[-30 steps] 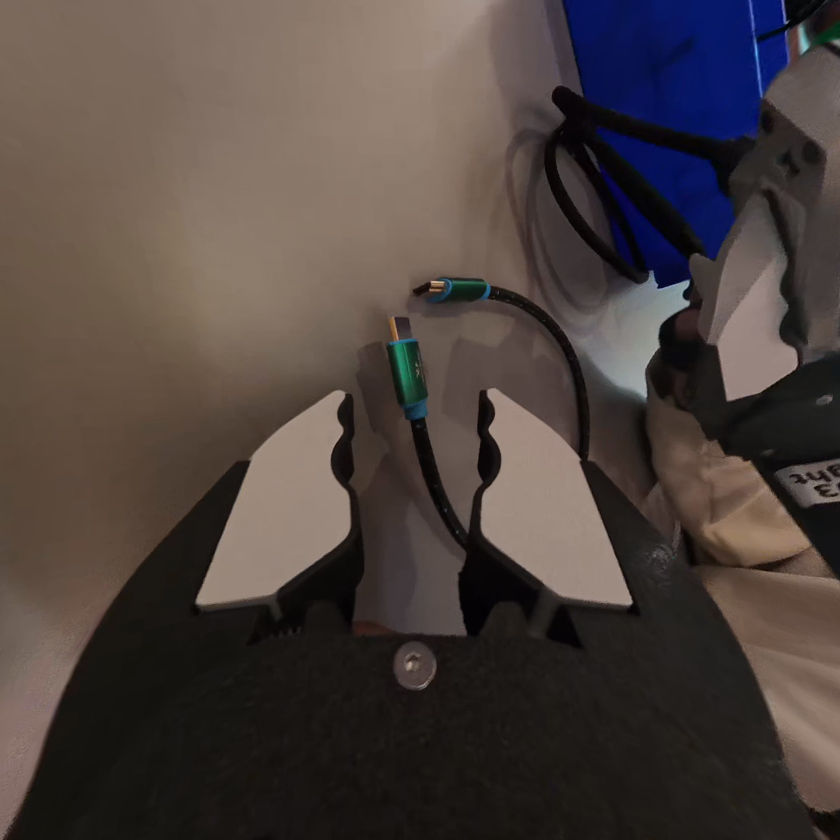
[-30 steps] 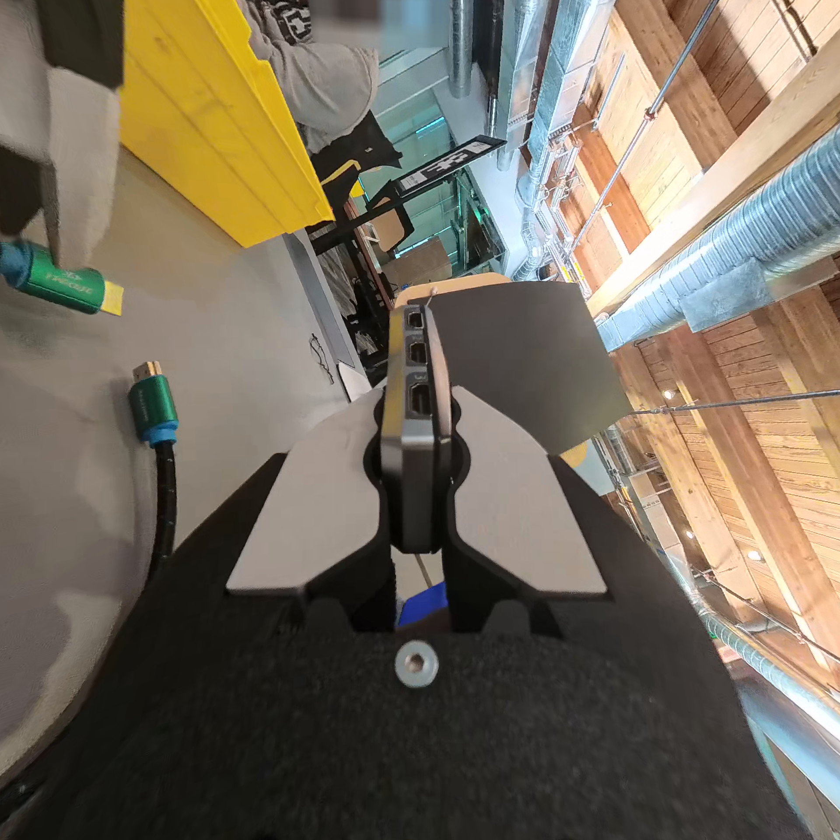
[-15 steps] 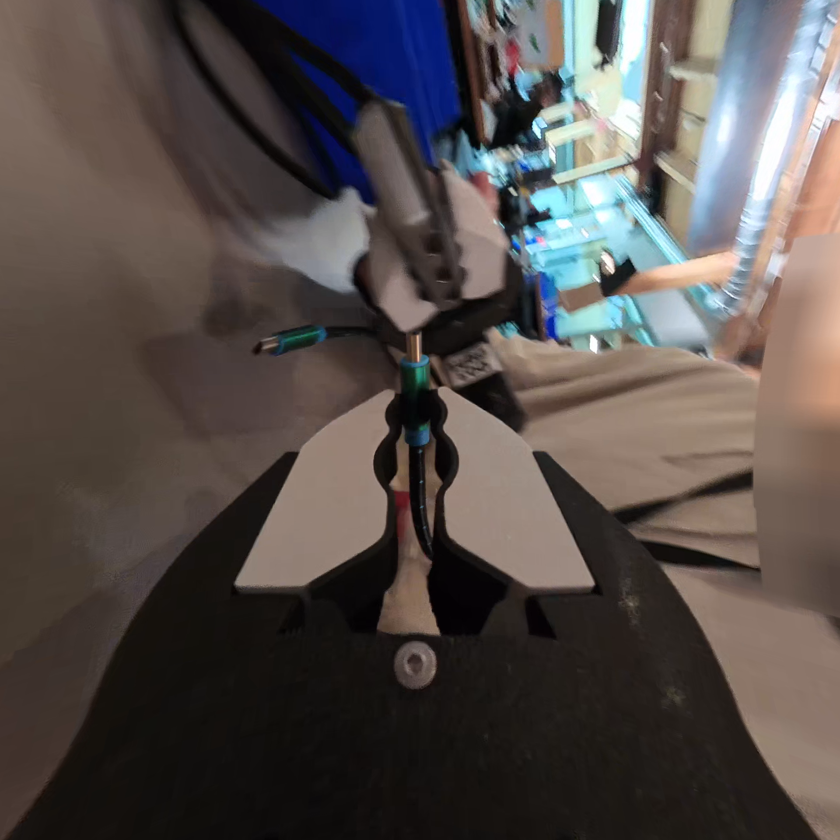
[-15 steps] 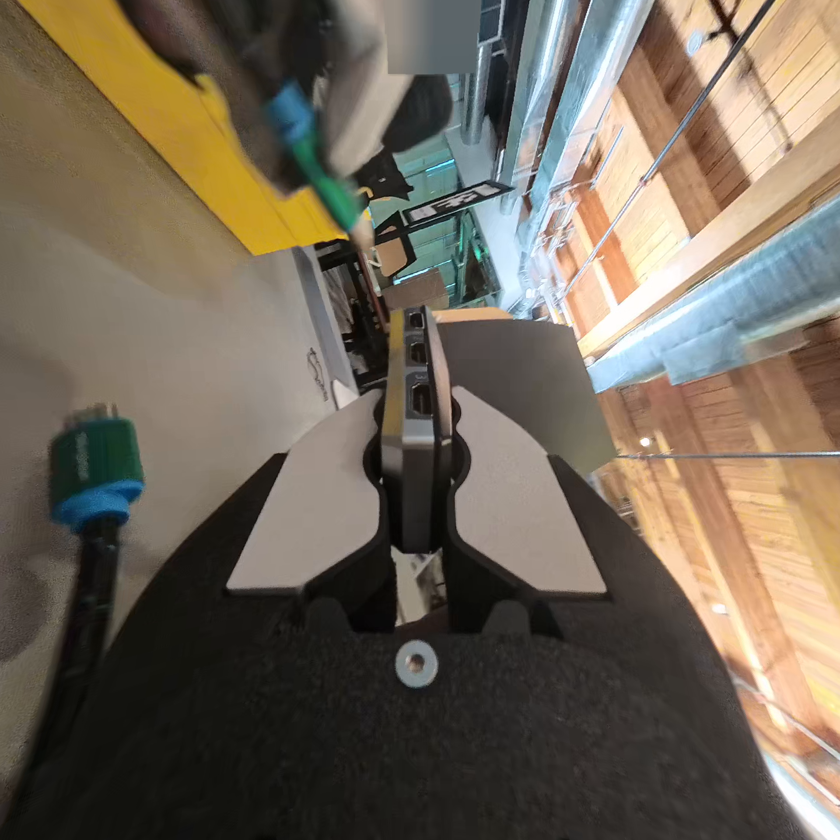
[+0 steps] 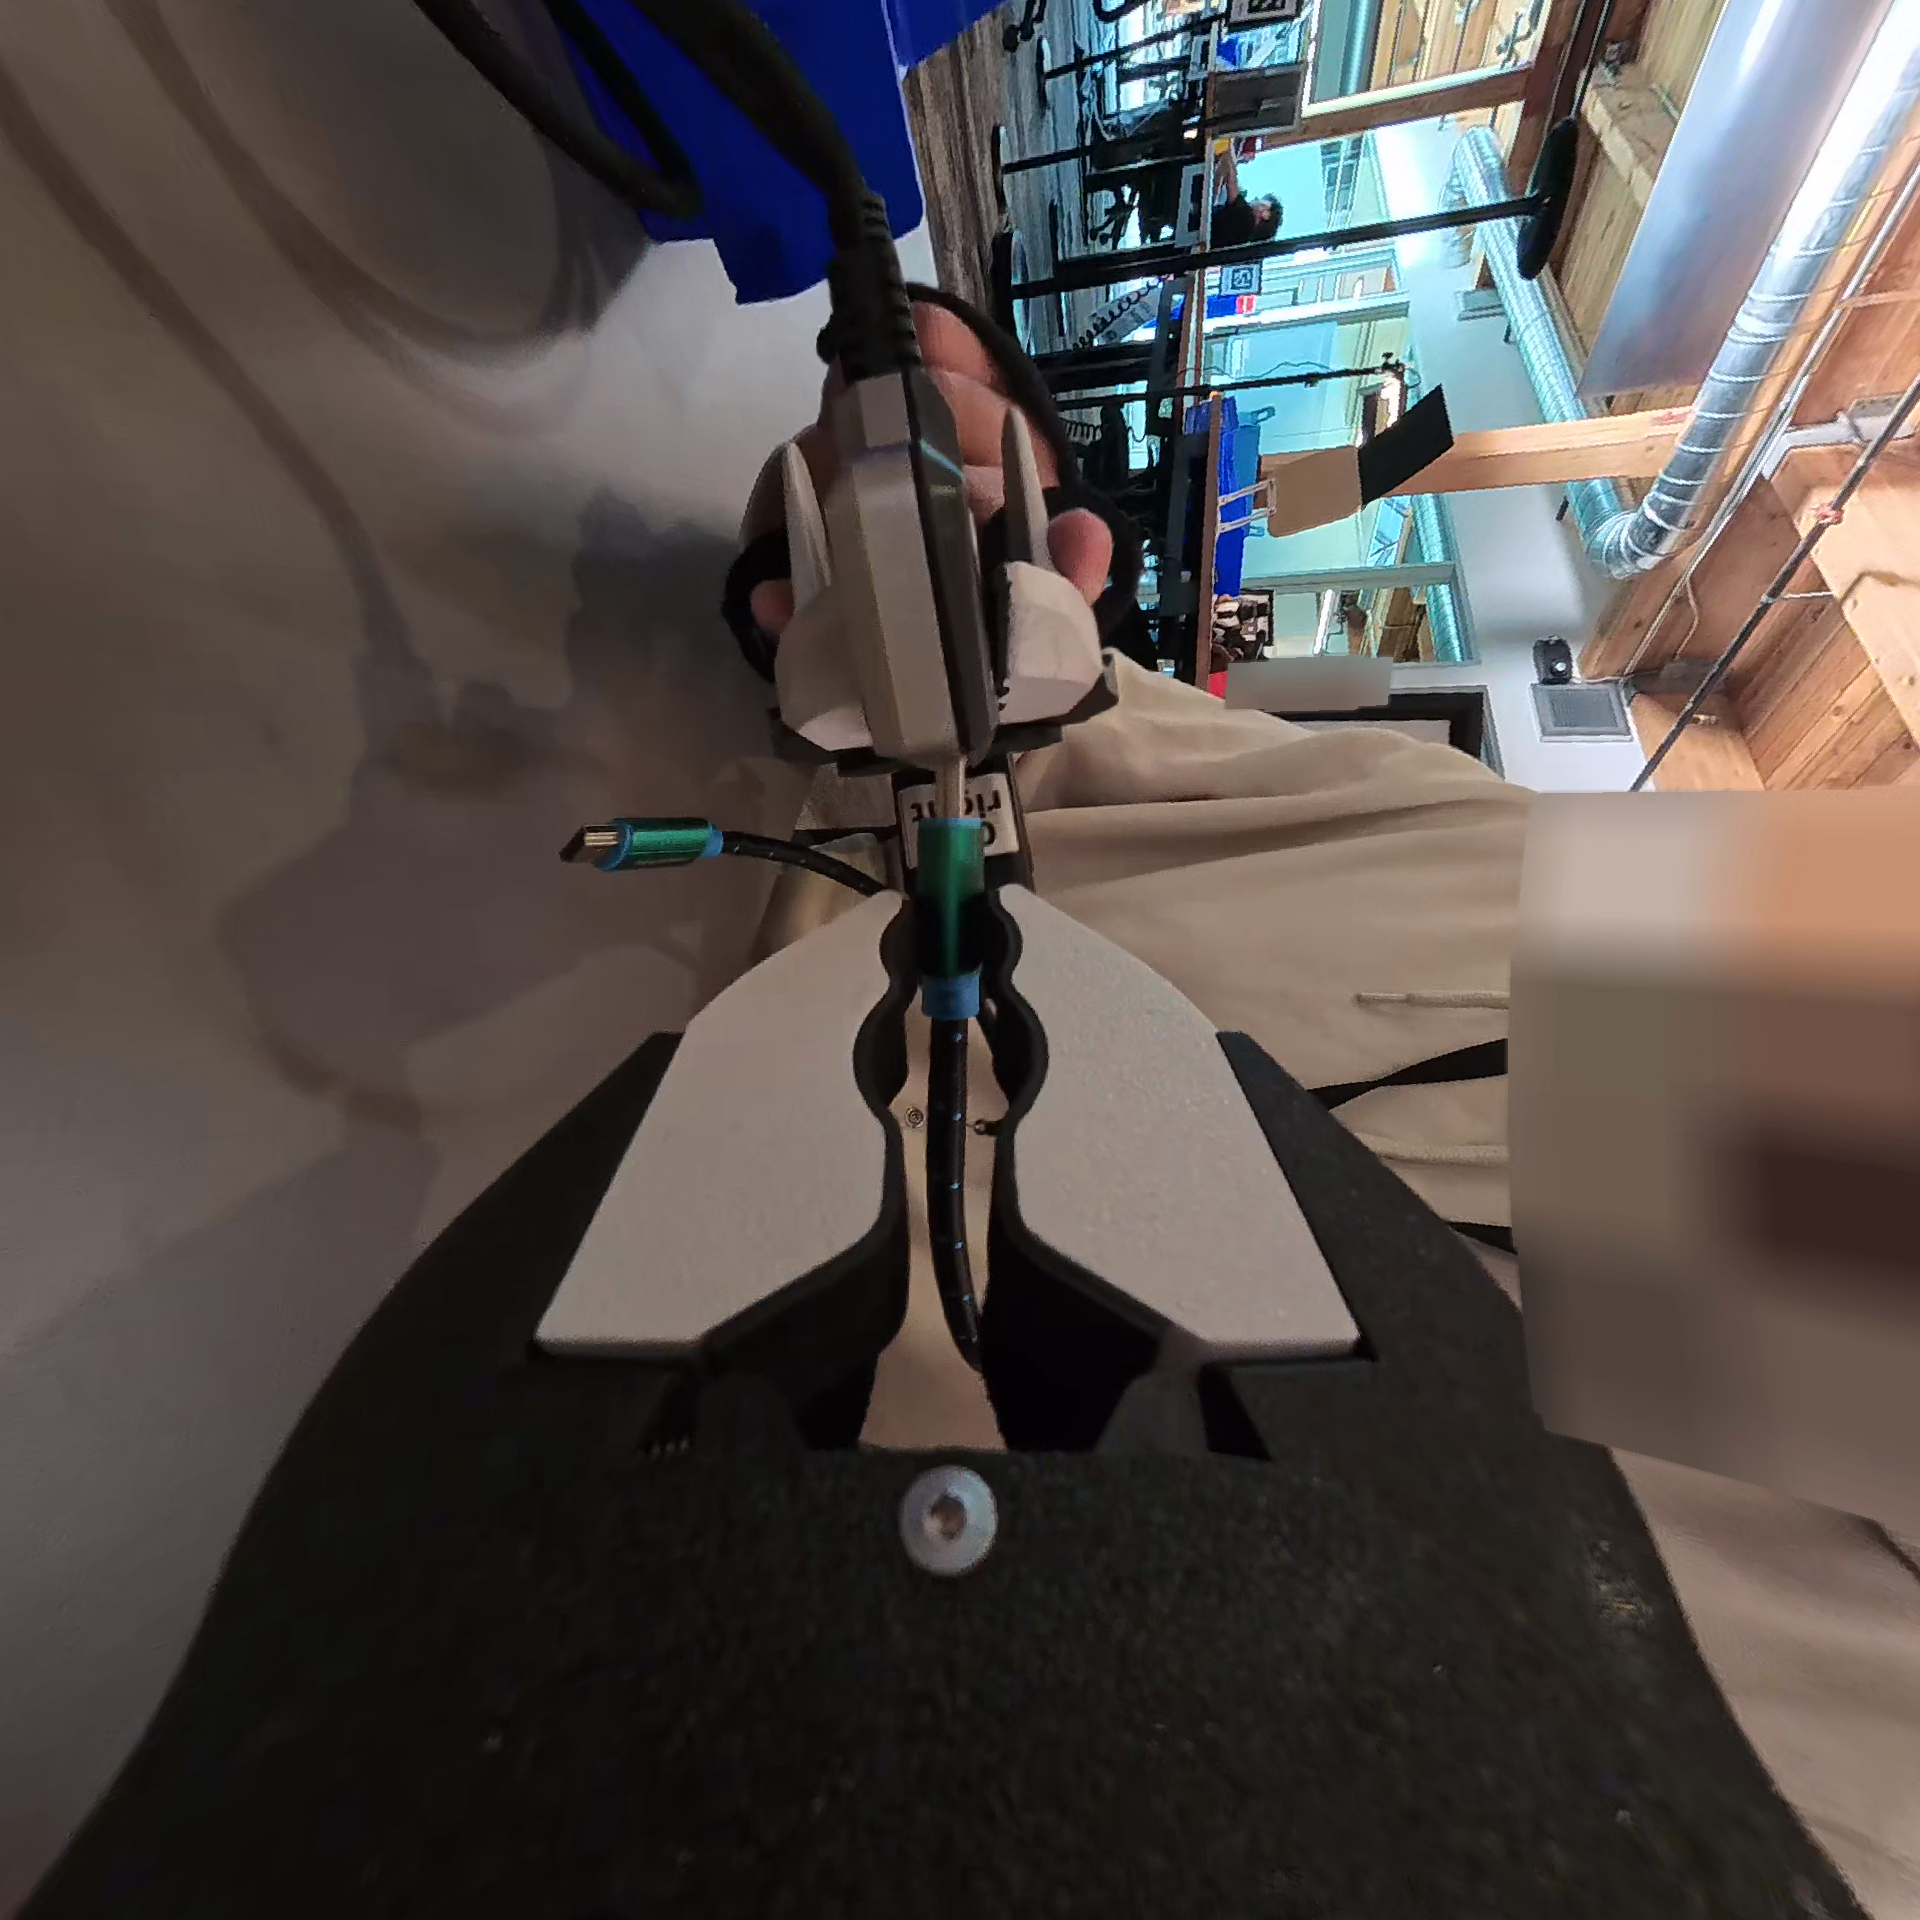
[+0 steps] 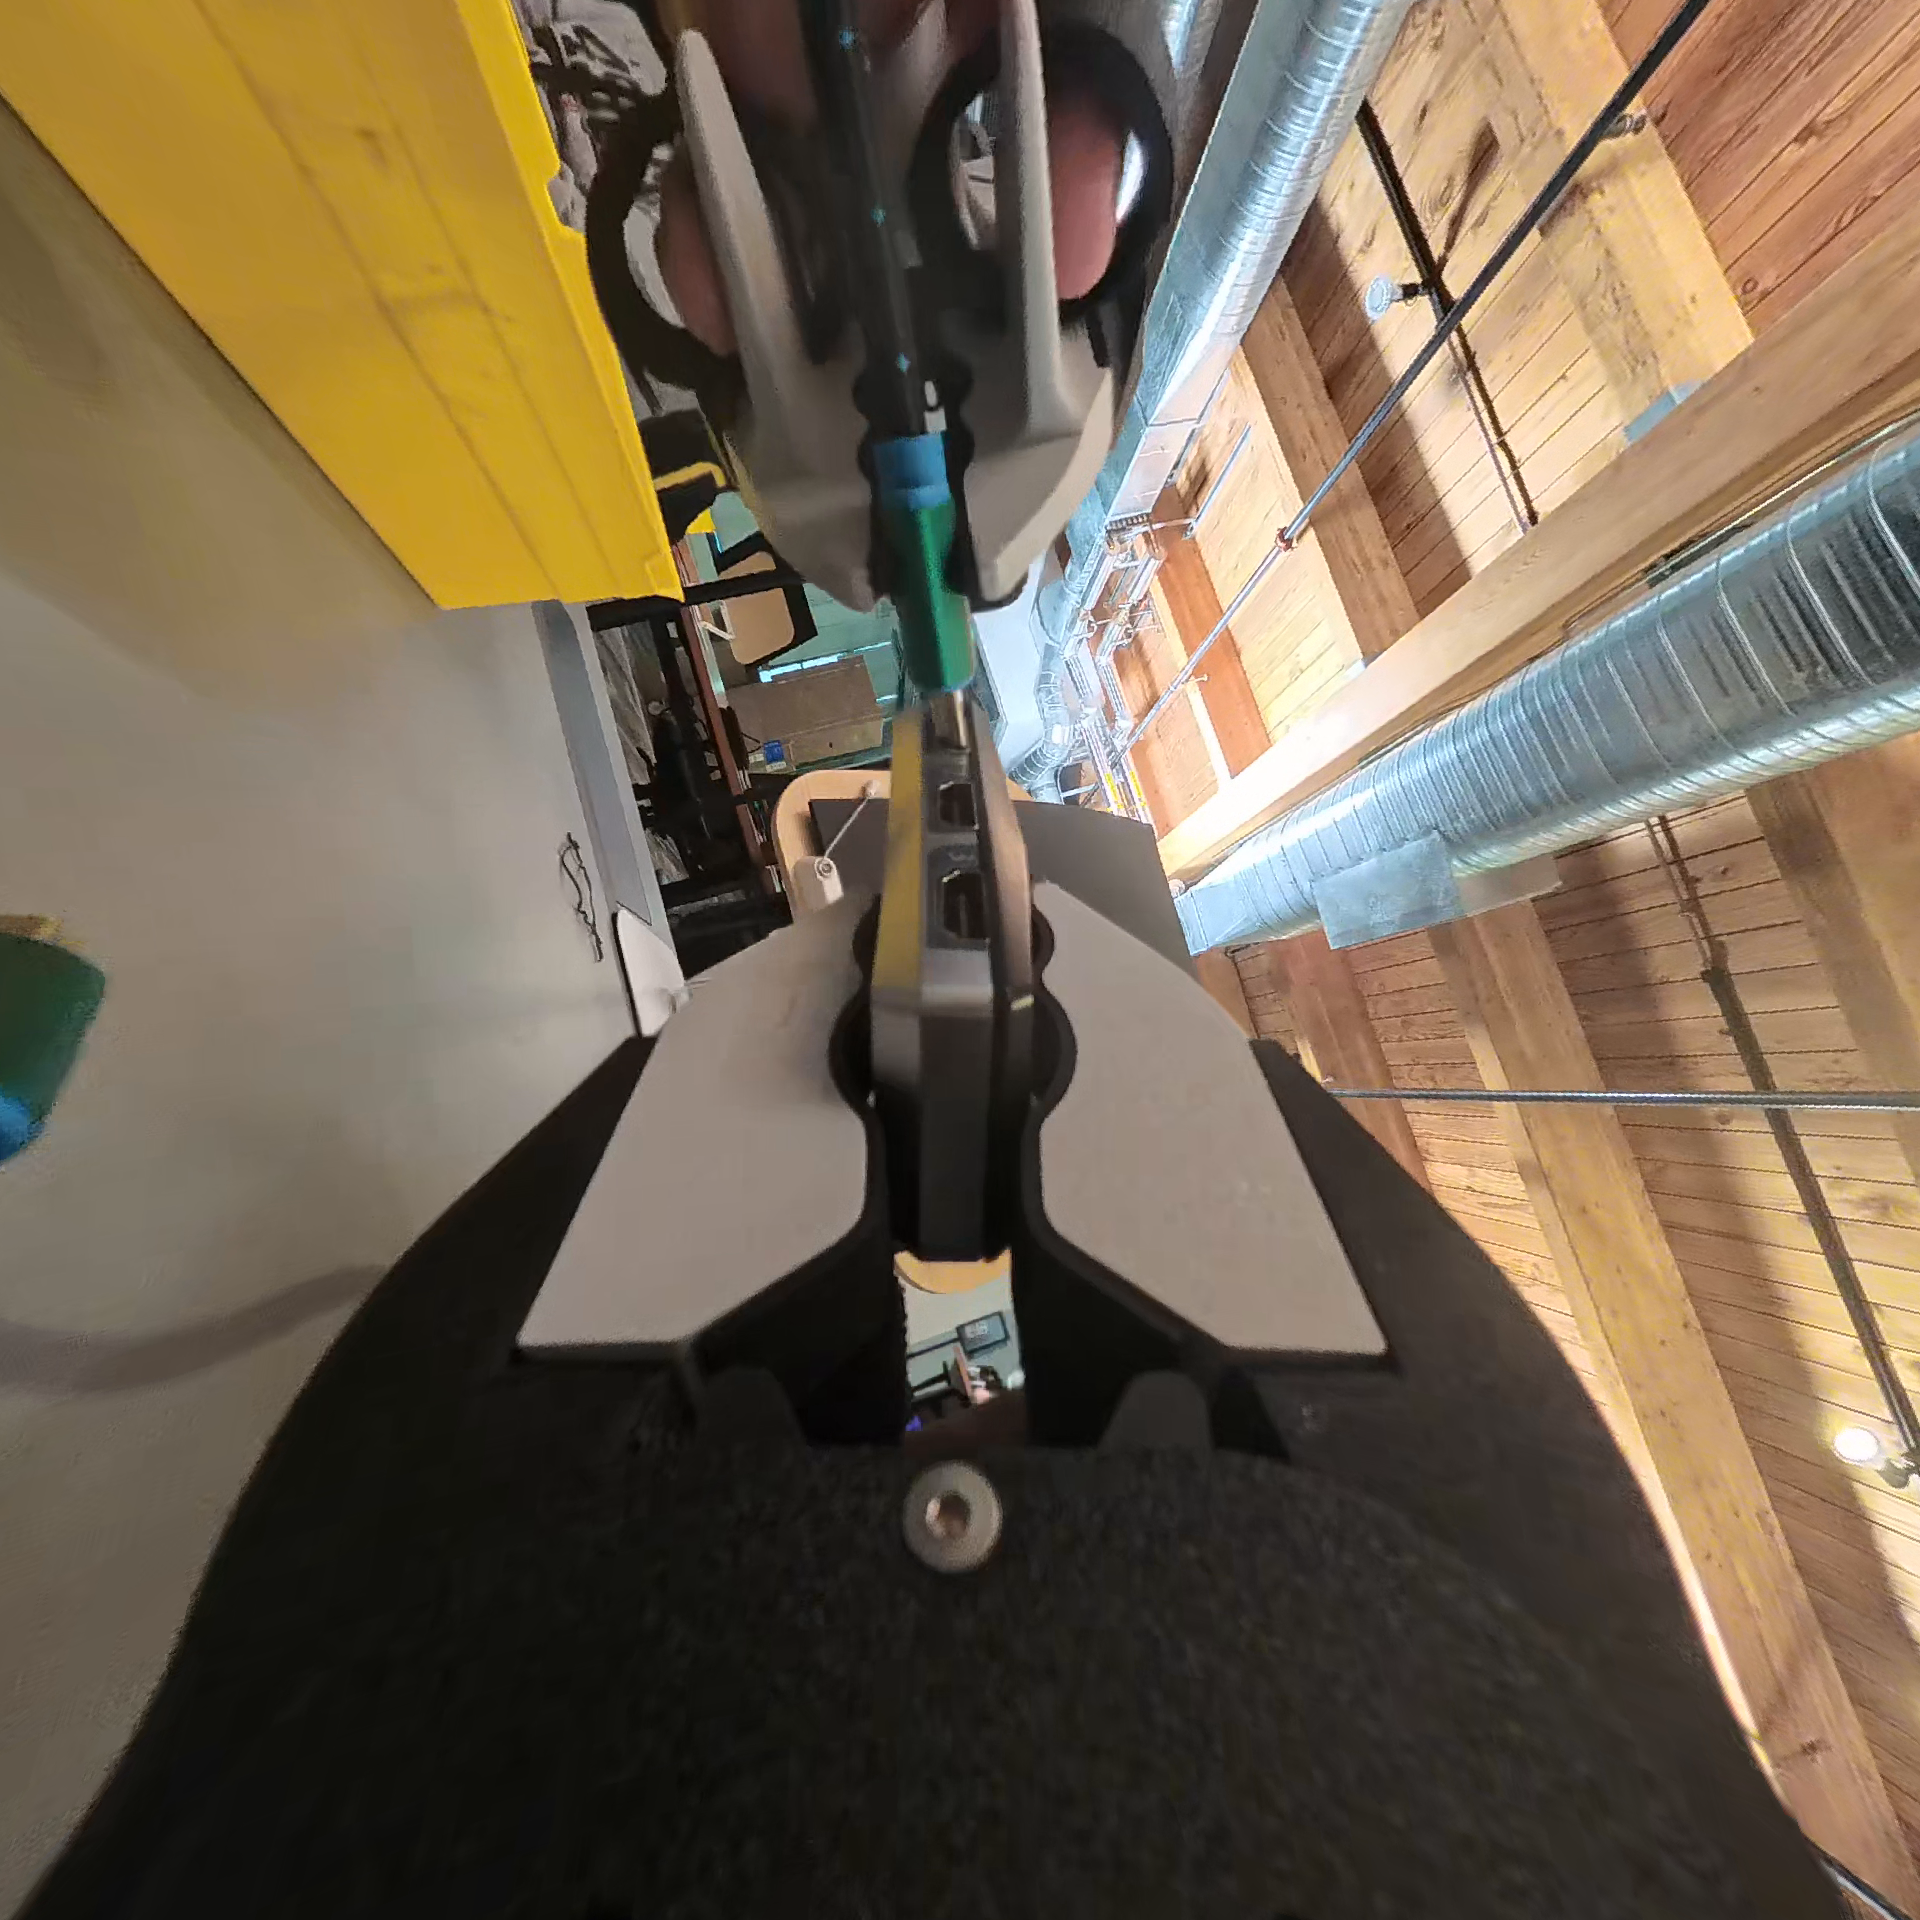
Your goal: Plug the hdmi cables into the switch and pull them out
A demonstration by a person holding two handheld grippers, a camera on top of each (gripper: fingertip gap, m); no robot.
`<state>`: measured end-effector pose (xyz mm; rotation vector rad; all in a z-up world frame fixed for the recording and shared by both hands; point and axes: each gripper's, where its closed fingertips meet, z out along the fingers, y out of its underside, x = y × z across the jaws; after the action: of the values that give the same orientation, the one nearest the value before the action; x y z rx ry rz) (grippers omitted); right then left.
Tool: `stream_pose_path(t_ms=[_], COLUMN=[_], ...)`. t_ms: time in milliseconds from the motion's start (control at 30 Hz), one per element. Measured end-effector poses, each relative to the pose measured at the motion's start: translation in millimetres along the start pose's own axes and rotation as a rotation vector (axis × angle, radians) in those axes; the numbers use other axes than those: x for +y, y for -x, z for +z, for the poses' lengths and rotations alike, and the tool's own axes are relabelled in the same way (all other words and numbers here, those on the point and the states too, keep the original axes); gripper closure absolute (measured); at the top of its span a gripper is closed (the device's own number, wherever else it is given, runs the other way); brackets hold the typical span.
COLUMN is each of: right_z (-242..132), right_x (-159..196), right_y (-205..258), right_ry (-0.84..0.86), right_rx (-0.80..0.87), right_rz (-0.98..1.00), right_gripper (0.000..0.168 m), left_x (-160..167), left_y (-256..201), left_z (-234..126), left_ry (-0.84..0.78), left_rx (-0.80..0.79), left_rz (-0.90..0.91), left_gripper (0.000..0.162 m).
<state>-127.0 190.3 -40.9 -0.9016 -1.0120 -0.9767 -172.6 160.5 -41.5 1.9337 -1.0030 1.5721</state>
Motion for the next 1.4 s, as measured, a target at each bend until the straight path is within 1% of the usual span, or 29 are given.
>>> stream_pose_path(t_ms=[433,533,600,733,800,867,967,1000,1067,1100,1167,1200,1300,1367,1400], right_z=[-6,-6,-6,0,2,4,3,3,2,2,2,2,3,3,2], right_x=[-6,-7,-5,4,7,11,16,16,17,18,20,21,20,16,14], right_y=[0,5,9,18,19,20,25,25,24,21,15,13,11,13,14], right_ry=[-0.029,-0.016,0.000,0.072,0.087,0.112,0.135,0.137,0.141,0.143,0.150,0.156,0.155,0.141,0.137], right_rx=[0.037,0.013,-0.007,-0.079,-0.095,-0.108,-0.127,-0.122,-0.122,-0.116,-0.107,-0.105,-0.100,-0.102,-0.103], right_rz=[-0.090,-0.057,-0.048,0.014,0.036,0.033,0.026,0.027,0.059,0.087,0.152,0.183,0.215,0.192,0.180], right_gripper=[0.146,0.147,0.147,0.146,0.146,0.145,0.146,0.146,0.146,0.146,0.146,0.146,0.146,0.146,0.146], left_x=[3,3,0,-15,-19,-21,-20,-18,-7,1,17,22,20,11,6], left_y=[2,7,15,24,22,14,-8,-12,-2,9,33,40,37,30,28], left_z=[5,5,4,-3,-7,-14,-36,-47,-76,-85,-81,-69,-29,-17,-17], left_ry=[0.067,0.081,0.066,-0.043,-0.116,-0.194,-0.399,-0.481,-0.631,-0.680,-0.714,-0.712,-0.745,-0.784,-0.806], left_rx=[-0.018,-0.092,-0.211,-0.455,-0.542,-0.611,-0.726,-0.782,-0.936,-0.971,-0.942,-0.898,-0.817,-0.834,-0.853], left_rz=[-0.014,0.030,0.131,0.375,0.479,0.575,0.751,0.803,0.839,0.823,0.757,0.745,0.835,0.918,0.938], left_gripper=[0.152,0.152,0.151,0.147,0.145,0.136,0.129,0.129,0.129,0.129,0.131,0.131,0.131,0.131,0.132])
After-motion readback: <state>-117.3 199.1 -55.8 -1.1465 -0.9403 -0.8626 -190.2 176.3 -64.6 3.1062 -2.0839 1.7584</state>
